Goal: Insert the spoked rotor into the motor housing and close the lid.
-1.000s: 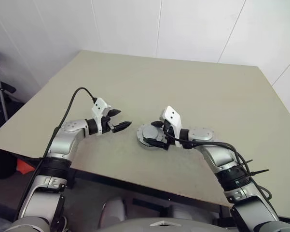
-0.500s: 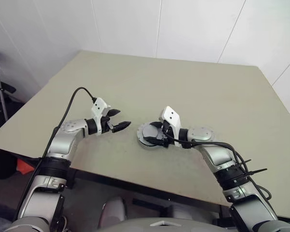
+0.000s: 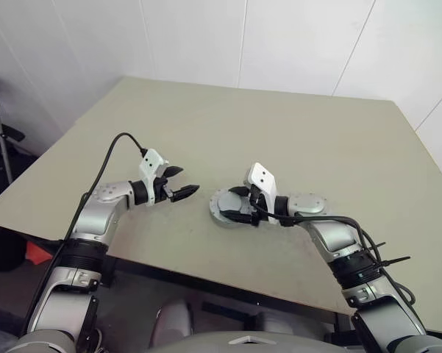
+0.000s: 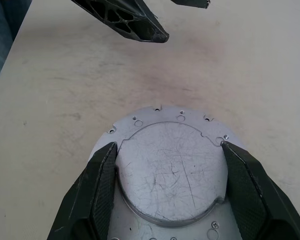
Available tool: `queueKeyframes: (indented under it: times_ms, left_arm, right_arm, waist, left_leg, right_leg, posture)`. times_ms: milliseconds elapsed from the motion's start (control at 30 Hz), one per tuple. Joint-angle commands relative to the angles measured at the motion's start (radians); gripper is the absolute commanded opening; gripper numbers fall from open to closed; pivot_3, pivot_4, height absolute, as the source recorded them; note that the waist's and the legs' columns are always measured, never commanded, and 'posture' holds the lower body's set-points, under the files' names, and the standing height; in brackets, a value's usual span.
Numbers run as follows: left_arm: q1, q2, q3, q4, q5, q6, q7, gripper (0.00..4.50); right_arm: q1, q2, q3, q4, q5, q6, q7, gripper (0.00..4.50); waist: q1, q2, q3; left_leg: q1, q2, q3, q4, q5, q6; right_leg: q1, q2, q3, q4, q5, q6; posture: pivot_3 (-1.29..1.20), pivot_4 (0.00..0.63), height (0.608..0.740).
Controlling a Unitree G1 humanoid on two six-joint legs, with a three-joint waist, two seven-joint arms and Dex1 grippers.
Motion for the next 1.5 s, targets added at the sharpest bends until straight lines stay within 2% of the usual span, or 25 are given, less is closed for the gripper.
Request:
queueKeyframes:
  times_ms: [33, 300, 733, 967, 1167, 1300, 1500]
  left_arm:
    - [-0.017, 0.004, 0.01, -0.018, -0.003, -0.017, -0.004, 4.5]
    - [-0.01, 0.009, 0.012, -0.027, -0.004, -0.013, -0.002, 4.5]
    - [-0.015, -0.016, 0.011, -0.03, -0.009, -0.003, 0.019, 4.5]
    - [-0.064, -0.13, 0.025, -0.048, -0.046, 0.111, 0.132, 4.5]
    - [-0.078, -0.185, 0.025, -0.143, -0.173, 0.339, 0.138, 4.5]
    - [-0.052, -0.163, 0.023, -0.203, -0.253, 0.453, 0.094, 3.58]
    - [-0.034, -0.143, 0.013, -0.193, -0.257, 0.491, 0.106, 1.55]
  right_arm:
    - [-0.009, -0.012, 0.0, 0.009, -0.012, -0.031, 0.008, 3.17]
    - [-0.033, -0.015, 0.024, 0.105, -0.054, -0.106, 0.007, 3.17]
    - [-0.039, -0.019, 0.038, 0.135, -0.061, -0.071, 0.013, 3.17]
    - [-0.044, -0.035, 0.05, 0.133, -0.068, -0.017, 0.034, 3.17]
    - [-0.049, -0.04, 0.056, 0.133, -0.075, -0.019, 0.031, 3.17]
    - [-0.053, -0.044, 0.06, 0.133, -0.083, -0.027, 0.024, 3.17]
    - [-0.056, -0.044, 0.062, 0.142, -0.083, -0.035, 0.016, 3.17]
  waist:
    - [0.0, 0.0, 0.0]
    - [-0.002, 0.0, 0.0]
    - [-0.005, 0.0, 0.0]
    - [-0.002, 0.0, 0.0]
    - [-0.002, -0.001, 0.0]
    - [-0.003, -0.001, 0.0]
    - [-0.003, -0.001, 0.0]
  left_leg:
    - [0.0, 0.0, 0.0, 0.0, 0.0, 0.0]
    - [0.002, 0.0, 0.0, 0.0, 0.0, 0.0]
    - [0.007, 0.0, 0.0, 0.0, 0.0, -0.001]
    - [0.007, 0.0, 0.0, 0.0, 0.0, -0.001]
    - [0.007, 0.0, 0.0, -0.001, 0.0, 0.0]
    - [0.007, 0.0, 0.0, -0.001, 0.0, 0.0]
    - [0.007, 0.0, 0.0, -0.002, 0.0, 0.0]
  right_leg:
    - [0.0, 0.0, 0.0, 0.0, 0.0, 0.0]
    - [0.002, 0.0, 0.0, 0.0, 0.0, 0.0]
    - [0.005, 0.0, 0.0, 0.0, -0.003, 0.005]
    - [0.006, 0.0, 0.0, 0.0, -0.001, 0.001]
    - [0.006, 0.0, 0.0, -0.001, 0.0, 0.0]
    - [0.006, 0.0, 0.0, -0.001, 0.0, 0.0]
    - [0.006, 0.0, 0.0, -0.002, -0.004, 0.007]
  posture:
    - [0.0, 0.0, 0.74]
    - [0.0, 0.0, 0.74]
    - [0.0, 0.0, 0.74]
    - [0.0, 0.0, 0.74]
    - [0.0, 0.0, 0.74]
    - [0.0, 0.0, 0.74]
    - [0.0, 0.0, 0.74]
